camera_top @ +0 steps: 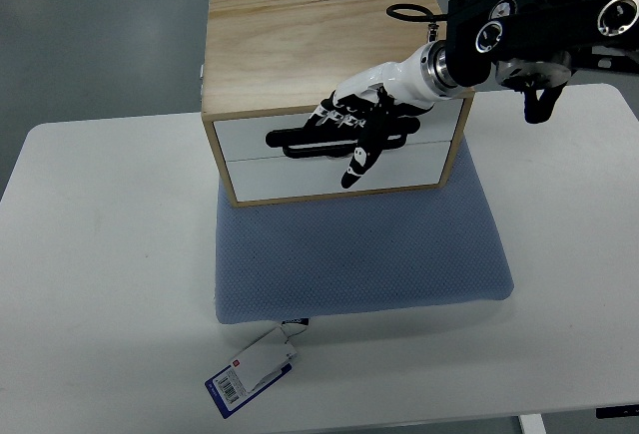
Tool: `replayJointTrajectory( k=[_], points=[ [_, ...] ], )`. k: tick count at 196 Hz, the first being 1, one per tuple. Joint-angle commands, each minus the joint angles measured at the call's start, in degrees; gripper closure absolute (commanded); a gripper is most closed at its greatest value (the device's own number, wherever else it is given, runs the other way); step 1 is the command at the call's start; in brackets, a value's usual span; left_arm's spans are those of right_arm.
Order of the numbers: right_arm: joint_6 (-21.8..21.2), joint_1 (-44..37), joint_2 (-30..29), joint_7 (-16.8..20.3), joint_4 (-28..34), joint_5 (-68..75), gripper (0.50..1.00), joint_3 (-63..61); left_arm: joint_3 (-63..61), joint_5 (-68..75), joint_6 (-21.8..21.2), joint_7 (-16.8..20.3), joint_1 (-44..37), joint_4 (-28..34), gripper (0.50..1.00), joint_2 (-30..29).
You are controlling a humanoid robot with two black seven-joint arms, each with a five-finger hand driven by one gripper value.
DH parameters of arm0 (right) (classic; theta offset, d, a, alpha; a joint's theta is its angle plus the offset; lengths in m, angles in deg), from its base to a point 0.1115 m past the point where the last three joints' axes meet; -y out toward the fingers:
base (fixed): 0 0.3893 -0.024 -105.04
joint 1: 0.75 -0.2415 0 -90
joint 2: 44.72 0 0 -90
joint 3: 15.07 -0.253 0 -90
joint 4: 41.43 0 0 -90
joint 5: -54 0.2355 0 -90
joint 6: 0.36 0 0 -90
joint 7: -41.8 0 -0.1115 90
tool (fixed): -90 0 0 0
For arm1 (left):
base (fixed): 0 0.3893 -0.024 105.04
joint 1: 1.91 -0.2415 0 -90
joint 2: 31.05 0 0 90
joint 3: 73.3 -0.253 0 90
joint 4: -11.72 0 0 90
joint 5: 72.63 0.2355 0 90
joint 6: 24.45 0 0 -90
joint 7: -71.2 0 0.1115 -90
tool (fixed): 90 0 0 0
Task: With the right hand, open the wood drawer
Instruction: 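Hook the right hand fingers around the upper drawer's black handle, then pull the upper white drawer toward the robot with the right hand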
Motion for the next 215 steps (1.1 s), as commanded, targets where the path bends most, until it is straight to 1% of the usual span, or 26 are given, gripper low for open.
replayJointTrajectory(
  k=[1,49,66,77,78,80,100,101,126,150,159,160,161,174,184,185,187,202,203,215],
  points=[
    [0.0,0.6,0.0,0.0,0.0,-1.1,0.572,0.1,0.0,0.0,0.0,0.0,0.0,0.0,0.5,0.0],
    [-0.8,0.7,0.1,0.0,0.0,-2.3,0.572,0.6,0.0,0.0,0.0,0.0,0.0,0.0,0.5,0.0],
    [-2.4,0.6,0.4,0.0,0.1,-3.6,0.572,0.7,0.0,0.0,0.0,0.0,0.0,0.0,0.5,0.0],
    [-2.4,0.6,0.4,0.0,0.1,-3.6,0.572,0.7,0.0,0.0,0.0,0.0,0.0,0.0,0.5,0.0],
    [-3.7,0.5,0.5,0.0,0.1,-4.5,0.572,0.7,0.0,0.0,0.0,0.0,0.0,0.1,0.5,0.0],
    [-4.0,0.5,0.5,0.0,0.1,-4.7,0.572,0.7,0.0,0.0,0.0,0.0,0.0,0.0,0.5,0.0],
    [-4.8,0.4,0.6,0.0,0.1,-5.3,0.572,0.7,0.0,0.0,0.0,0.0,0.0,0.1,0.5,0.0],
    [-5.6,0.4,0.8,-0.1,0.1,-5.4,0.572,0.7,0.0,0.0,0.0,0.0,0.0,0.0,0.5,0.0],
    [-8.2,-0.1,1.1,-0.2,0.1,-5.5,0.572,0.7,0.0,0.0,0.0,0.0,0.0,0.0,0.5,0.0],
    [-12.0,-0.6,2.1,-0.3,0.8,-5.5,0.572,0.7,0.0,0.0,0.0,0.0,0.0,0.0,0.5,0.0],
    [-12.0,-0.6,2.1,-0.3,0.8,-5.5,0.572,0.7,0.0,0.0,0.0,0.0,0.0,0.0,0.5,0.0],
    [-13.4,-0.8,2.5,-0.4,1.1,-5.5,0.572,0.7,0.0,0.0,0.0,0.0,0.0,0.1,0.5,0.0],
    [-13.8,-1.0,2.6,-0.4,1.1,-5.5,0.572,0.7,0.0,0.0,0.0,0.0,0.0,0.1,0.5,0.0],
    [-15.3,-1.8,2.6,-0.5,1.1,-5.7,0.572,0.6,0.0,0.0,0.0,0.0,0.0,0.0,0.5,0.0],
    [-15.3,-1.8,2.6,-0.5,1.1,-5.7,0.572,0.6,0.0,0.0,0.0,0.0,0.0,0.0,0.5,0.0],
    [-16.7,-2.3,2.6,-0.6,1.1,-5.8,0.57,0.6,0.0,0.0,0.0,0.0,0.0,0.0,0.5,0.0],
    [-17.0,-2.4,2.6,-0.6,1.2,-5.8,0.57,0.6,0.0,0.0,0.0,0.0,0.0,0.0,0.5,0.0],
    [-17.7,-2.6,2.6,-0.6,1.3,-5.8,0.572,0.6,0.0,0.0,0.0,0.0,0.0,0.0,0.5,0.0],
    [-18.8,-3.1,2.6,-0.6,1.5,-5.8,0.57,0.6,0.0,0.0,0.0,0.0,0.0,0.0,0.5,0.0],
    [-19.9,-3.2,2.6,-0.7,1.5,-5.8,0.57,0.5,0.0,0.0,0.0,0.0,0.0,0.1,0.5,0.0]
  ],
)
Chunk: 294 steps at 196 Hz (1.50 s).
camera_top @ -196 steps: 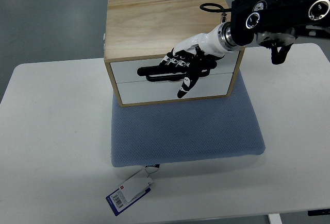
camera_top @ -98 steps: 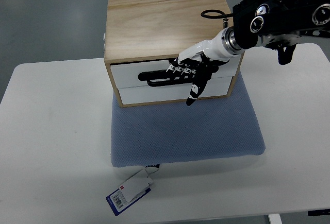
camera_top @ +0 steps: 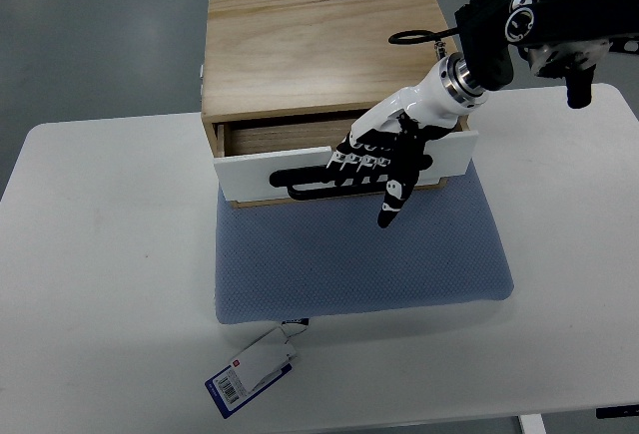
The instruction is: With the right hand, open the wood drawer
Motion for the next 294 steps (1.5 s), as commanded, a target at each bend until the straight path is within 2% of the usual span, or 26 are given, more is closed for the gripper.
replayJointTrajectory(
  k=[1,68,206,232,280,290,291,294],
  points=[
    [-2.3,-0.6,0.0,-0.1,0.2,0.0,0.57,-0.1,0.0,0.0,0.0,0.0,0.0,0.1,0.5,0.0],
    [-2.8,-0.7,0.1,-0.1,0.7,-0.2,0.57,-0.1,0.0,0.0,0.0,0.0,0.0,0.0,0.5,0.0],
    [-2.8,-6.4,3.6,-0.2,1.1,-2.0,0.57,-0.7,0.0,0.0,0.0,0.0,0.0,0.0,0.5,0.0],
    [-2.8,-8.3,6.3,-0.2,1.1,-1.9,0.57,-1.0,0.0,0.0,0.0,0.0,0.0,0.0,0.5,0.0],
    [-2.8,-11.3,17.9,-0.4,-0.9,0.3,0.572,-3.8,0.0,0.0,0.0,0.0,0.0,0.0,0.5,0.0],
    [-2.8,-11.3,17.9,-0.4,-0.9,0.3,0.572,-3.8,0.0,0.0,0.0,0.0,0.0,0.0,0.5,0.0],
    [-2.8,-10.7,20.6,-0.4,-2.4,2.1,0.572,-4.8,0.0,0.1,0.0,0.0,0.0,0.1,0.5,0.0],
    [-2.8,-10.4,21.2,-0.4,-2.8,2.5,0.572,-4.9,0.0,0.0,0.0,0.0,0.0,0.0,0.5,0.0]
  ],
)
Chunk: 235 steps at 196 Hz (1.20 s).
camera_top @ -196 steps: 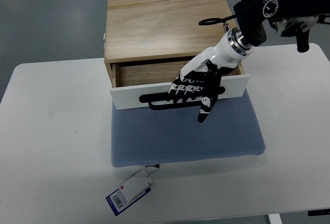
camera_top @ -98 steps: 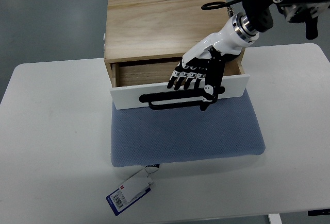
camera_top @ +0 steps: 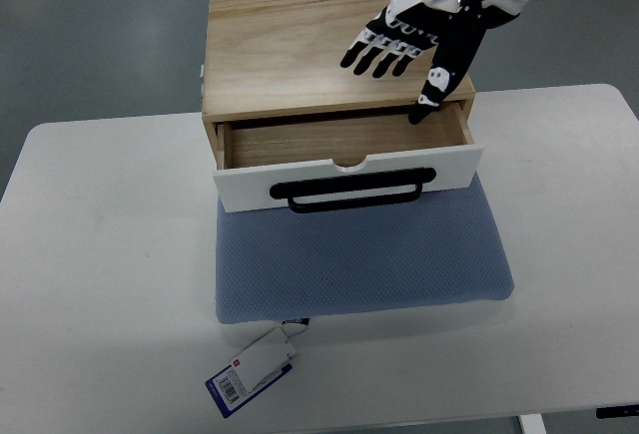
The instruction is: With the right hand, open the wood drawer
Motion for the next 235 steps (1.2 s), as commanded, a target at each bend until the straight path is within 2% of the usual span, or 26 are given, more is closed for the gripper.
replayJointTrajectory(
  k=[1,12,22,23,24,38,48,49,66,76,77,98,108,109,120,121,123,157,176,177,179,202,203,205,235],
  points=[
    [0.0,1.2,5.8,0.0,-2.9,3.2,0.572,-2.2,0.0,0.0,0.0,0.0,0.0,0.0,0.5,0.0],
    [0.0,2.7,8.7,0.0,-4.0,5.7,0.572,-2.8,0.0,0.0,0.0,0.0,0.0,0.0,0.5,0.0],
    [0.0,2.7,8.7,0.0,-4.0,5.8,0.572,-2.8,0.0,0.0,0.0,0.0,0.0,0.0,0.5,0.0],
    [0.0,4.2,11.9,0.0,-4.5,8.2,0.572,-3.8,0.0,0.0,0.0,0.0,0.0,0.0,0.5,0.0],
    [0.0,4.2,11.9,0.0,-4.5,8.2,0.572,-3.8,0.0,0.0,0.0,0.0,0.0,0.0,0.5,0.0],
    [6.3,7.7,17.4,0.0,-5.4,10.3,0.572,-6.9,0.0,0.0,0.0,0.0,0.0,0.0,0.5,0.0],
    [6.3,7.8,17.4,0.0,-5.4,10.3,0.572,-7.0,0.0,0.0,0.0,0.0,0.0,0.0,0.5,0.0],
    [9.5,11.4,21.2,-0.1,-6.1,10.4,0.572,-11.7,0.0,0.0,0.0,0.0,0.0,0.1,0.5,0.0],
    [12.7,20.6,24.9,0.1,-7.1,9.9,0.572,-22.2,0.0,0.0,0.0,0.0,0.0,0.0,0.5,0.0],
    [12.7,20.6,24.9,0.1,-7.1,9.9,0.572,-22.2,0.0,0.0,0.0,0.0,0.0,0.0,0.5,0.0],
    [14.4,26.4,26.5,0.1,-8.1,9.6,0.572,-29.3,0.0,0.1,0.0,0.0,0.0,0.0,0.5,0.0],
    [19.3,39.1,27.3,0.6,-10.1,8.7,0.572,-44.4,0.0,0.0,0.0,0.0,0.0,0.0,0.5,0.0],
    [19.3,39.1,27.3,0.6,-10.1,8.7,0.572,-44.4,0.0,0.0,0.0,0.0,0.0,0.0,0.5,0.0],
    [21.6,45.7,26.9,0.8,-11.7,7.4,0.572,-52.3,0.0,0.0,0.0,0.0,0.0,0.0,0.5,0.0],
    [21.6,45.8,26.9,0.8,-11.7,7.4,0.572,-52.4,0.0,0.0,0.0,0.0,0.0,0.0,0.5,0.0],
    [24.0,52.5,25.9,0.8,-13.0,5.3,0.572,-60.0,0.0,0.0,0.0,0.0,0.0,0.0,0.5,0.0],
    [24.5,53.9,25.5,0.8,-13.3,4.8,0.572,-61.5,0.0,0.0,0.0,0.0,0.0,0.0,0.5,0.0],
    [29.5,69.7,18.6,0.8,-18.0,-3.0,0.572,-79.8,0.0,0.0,0.0,0.0,0.0,0.0,0.5,0.0],
    [30.0,72.4,16.5,0.8,-19.5,-4.2,0.572,-83.3,0.0,0.0,0.0,0.0,0.0,0.0,0.5,0.0],
    [30.2,75.1,14.0,0.8,-21.4,-5.4,0.572,-86.8,0.0,0.0,0.0,0.0,0.0,0.0,0.5,0.0],
    [30.2,75.6,13.5,0.8,-21.7,-5.8,0.572,-87.5,0.0,0.1,0.0,0.0,0.0,0.0,0.5,0.0],
    [30.2,78.1,10.9,0.8,-23.5,-7.2,0.572,-90.9,0.0,0.0,0.0,0.0,0.0,0.0,0.5,0.0],
    [30.2,80.2,8.7,0.8,-24.6,-8.4,0.572,-93.3,0.0,0.0,0.0,0.0,0.0,0.0,0.5,0.0],
    [30.2,80.6,8.2,0.8,-24.8,-8.7,0.572,-94.0,0.0,0.0,0.0,0.0,0.0,0.0,0.5,0.0],
    [30.7,85.4,2.2,0.8,-26.7,-14.6,0.572,-100.8,0.0,0.0,0.0,0.0,0.0,0.0,0.5,0.0]
  ],
)
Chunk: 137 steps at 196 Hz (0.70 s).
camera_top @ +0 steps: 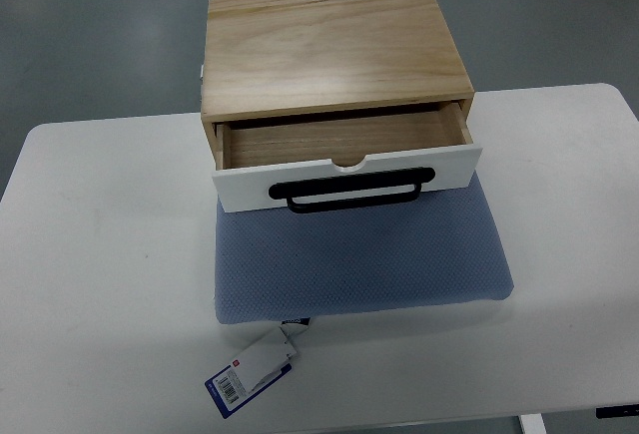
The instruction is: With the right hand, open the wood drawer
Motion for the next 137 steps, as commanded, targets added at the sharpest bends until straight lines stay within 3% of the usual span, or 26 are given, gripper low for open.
replayJointTrajectory(
  k=[1,55,137],
  points=[
    [0.3,3.4,-4.3,0.0,-1.3,-4.3,0.572,-5.0,0.0,0.0,0.0,0.0,0.0,0.0,0.5,0.0],
    [0.0,10.1,-15.3,0.2,-3.3,-15.4,0.572,-17.1,0.0,0.0,0.0,0.0,0.0,0.1,0.5,0.0],
    [0.1,15.8,-23.1,-0.2,-5.2,-15.7,0.568,-21.9,0.0,0.0,0.0,0.0,0.0,0.0,0.5,0.0]
  ],
)
